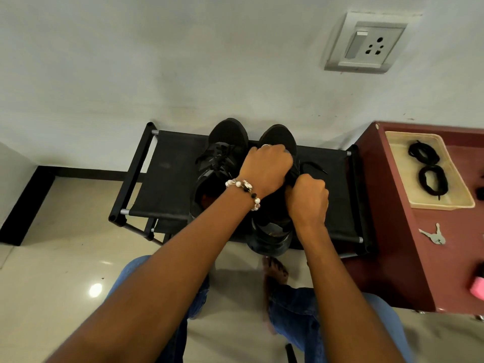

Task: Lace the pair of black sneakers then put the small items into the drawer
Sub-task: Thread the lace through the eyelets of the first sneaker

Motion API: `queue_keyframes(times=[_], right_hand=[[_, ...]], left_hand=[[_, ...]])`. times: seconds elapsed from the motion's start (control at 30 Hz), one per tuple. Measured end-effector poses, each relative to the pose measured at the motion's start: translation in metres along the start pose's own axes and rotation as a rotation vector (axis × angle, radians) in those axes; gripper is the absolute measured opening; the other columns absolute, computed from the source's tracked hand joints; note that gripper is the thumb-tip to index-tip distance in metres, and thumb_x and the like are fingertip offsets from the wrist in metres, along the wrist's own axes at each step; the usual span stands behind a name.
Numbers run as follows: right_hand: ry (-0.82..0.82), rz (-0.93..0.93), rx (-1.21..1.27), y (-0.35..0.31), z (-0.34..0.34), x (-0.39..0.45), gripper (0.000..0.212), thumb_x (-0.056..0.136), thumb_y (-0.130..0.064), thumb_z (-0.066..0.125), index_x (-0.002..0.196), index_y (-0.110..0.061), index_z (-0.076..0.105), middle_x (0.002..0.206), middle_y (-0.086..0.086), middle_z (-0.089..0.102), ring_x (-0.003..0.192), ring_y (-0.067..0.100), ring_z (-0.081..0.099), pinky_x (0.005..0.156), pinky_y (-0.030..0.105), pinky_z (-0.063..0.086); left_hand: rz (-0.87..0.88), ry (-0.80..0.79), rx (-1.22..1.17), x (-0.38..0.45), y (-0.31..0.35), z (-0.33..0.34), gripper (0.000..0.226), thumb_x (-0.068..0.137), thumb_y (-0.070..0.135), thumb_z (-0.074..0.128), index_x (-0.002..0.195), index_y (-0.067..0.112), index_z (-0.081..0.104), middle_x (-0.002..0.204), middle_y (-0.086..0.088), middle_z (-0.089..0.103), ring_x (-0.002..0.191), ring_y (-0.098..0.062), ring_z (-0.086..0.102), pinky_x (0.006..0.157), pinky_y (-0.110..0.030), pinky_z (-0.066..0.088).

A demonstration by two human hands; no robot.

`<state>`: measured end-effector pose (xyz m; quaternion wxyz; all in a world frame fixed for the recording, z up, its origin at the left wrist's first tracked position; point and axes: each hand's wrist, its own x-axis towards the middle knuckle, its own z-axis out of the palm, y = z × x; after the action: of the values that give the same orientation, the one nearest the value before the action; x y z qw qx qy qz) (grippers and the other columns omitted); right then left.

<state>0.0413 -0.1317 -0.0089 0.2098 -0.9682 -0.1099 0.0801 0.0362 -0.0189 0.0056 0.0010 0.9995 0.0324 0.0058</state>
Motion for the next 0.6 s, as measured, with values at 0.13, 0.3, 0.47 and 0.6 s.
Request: queue_keyframes(times=[0.13, 0.3, 0.47, 0.6], right_hand=[[0.002, -0.011, 0.005, 0.0, -0.002, -0.001, 0.028, 0.098, -0.011, 0.046, 0.071, -0.008, 0.039, 0.076, 0.009, 0.044, 0.07, 0.029, 0.046, 0.061, 0.037, 0.038], [0.006, -0.009, 0.007, -0.001, -0.003, -0.001, 0.023, 0.099, -0.014, 0.047, 0.077, -0.006, 0.047, 0.08, 0.013, 0.051, 0.071, 0.03, 0.048, 0.061, 0.035, 0.038], [0.002, -0.022, -0.028, -0.001, -0.002, 0.0, 0.023, 0.099, -0.017, 0.049, 0.093, 0.003, 0.058, 0.094, 0.02, 0.06, 0.087, 0.041, 0.06, 0.063, 0.037, 0.039], [0.004, -0.032, -0.053, -0.001, 0.0, 0.0, 0.021, 0.099, -0.017, 0.048, 0.089, 0.0, 0.056, 0.09, 0.018, 0.057, 0.088, 0.041, 0.06, 0.063, 0.037, 0.041]], left_hand=[[-0.016, 0.052, 0.113, -0.007, 0.01, 0.001, 0.019, 0.093, -0.004, 0.048, 0.107, 0.002, 0.06, 0.11, -0.014, 0.059, 0.1, -0.033, 0.058, 0.066, -0.034, 0.043], [0.055, 0.161, 0.037, -0.011, -0.002, 0.014, 0.013, 0.078, -0.002, 0.071, 0.089, -0.001, 0.064, 0.086, -0.017, 0.064, 0.057, -0.031, 0.061, 0.044, -0.03, 0.04], [-0.338, 0.431, -0.51, -0.004, -0.009, 0.026, 0.019, 0.095, 0.017, 0.05, 0.089, 0.001, 0.059, 0.092, -0.012, 0.061, 0.073, -0.03, 0.059, 0.061, -0.042, 0.047], [-0.742, 0.555, -1.385, -0.007, -0.009, 0.017, 0.015, 0.094, 0.019, 0.056, 0.085, 0.007, 0.06, 0.079, -0.004, 0.061, 0.073, -0.02, 0.06, 0.076, -0.049, 0.055]])
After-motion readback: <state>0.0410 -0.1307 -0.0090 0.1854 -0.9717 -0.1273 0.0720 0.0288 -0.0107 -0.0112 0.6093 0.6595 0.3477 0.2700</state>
